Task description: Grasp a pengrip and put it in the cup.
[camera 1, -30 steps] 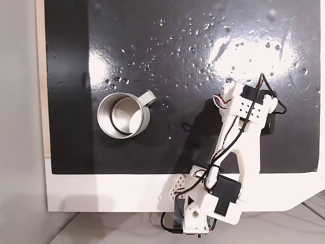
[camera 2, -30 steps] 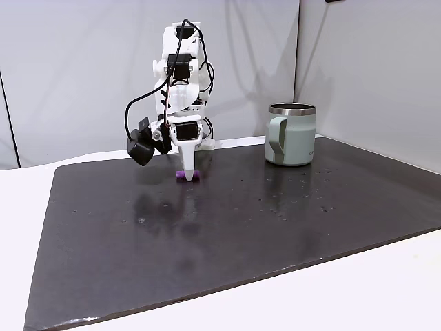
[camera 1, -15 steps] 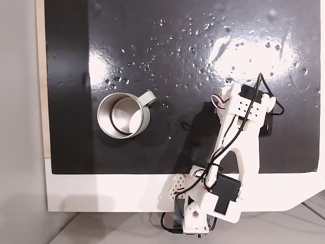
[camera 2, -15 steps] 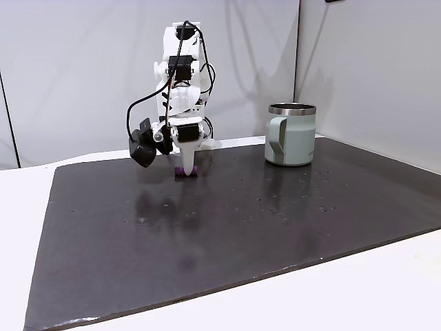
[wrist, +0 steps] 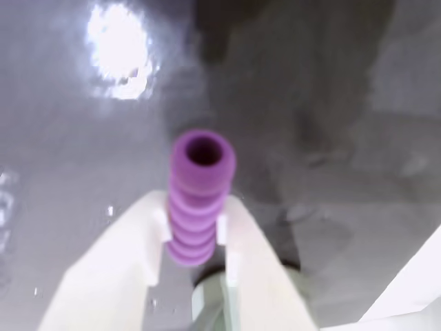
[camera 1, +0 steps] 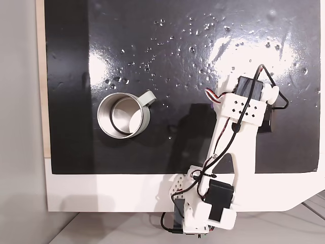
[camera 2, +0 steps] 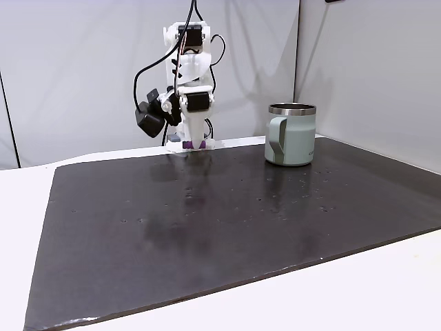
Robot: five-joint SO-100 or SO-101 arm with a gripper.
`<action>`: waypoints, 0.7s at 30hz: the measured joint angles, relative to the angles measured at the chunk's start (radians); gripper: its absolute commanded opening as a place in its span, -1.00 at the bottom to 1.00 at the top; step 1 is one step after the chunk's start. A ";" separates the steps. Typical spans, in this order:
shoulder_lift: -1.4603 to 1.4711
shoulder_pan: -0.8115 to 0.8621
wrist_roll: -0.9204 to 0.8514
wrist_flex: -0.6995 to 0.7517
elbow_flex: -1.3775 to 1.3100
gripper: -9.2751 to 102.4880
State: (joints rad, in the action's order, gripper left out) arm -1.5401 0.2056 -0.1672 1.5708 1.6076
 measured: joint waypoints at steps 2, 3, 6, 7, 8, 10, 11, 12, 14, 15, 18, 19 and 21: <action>-0.028 -0.031 0.011 0.035 -0.023 -0.84; -0.041 -0.046 0.018 0.052 -0.035 -0.84; -0.084 -0.107 0.049 0.109 -0.084 -0.84; -0.098 -0.132 0.060 0.130 -0.109 -0.84; -0.112 -0.158 0.072 0.152 -0.135 -0.84; -0.133 -0.216 0.103 0.199 -0.195 -0.84; -0.146 -0.247 0.118 0.216 -0.221 -0.84; -0.163 -0.278 0.127 0.227 -0.239 -0.84; -0.189 -0.339 0.147 0.236 -0.265 -0.84; -0.199 -0.370 0.153 0.238 -0.272 -0.84; -0.216 -0.456 0.163 0.238 -0.273 -0.84; -0.219 -0.483 0.163 0.238 -0.273 -0.84; -0.227 -0.540 0.167 0.238 -0.273 -0.84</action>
State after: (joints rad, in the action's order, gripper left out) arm -1.7671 -0.3344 0.0000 1.8086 1.3346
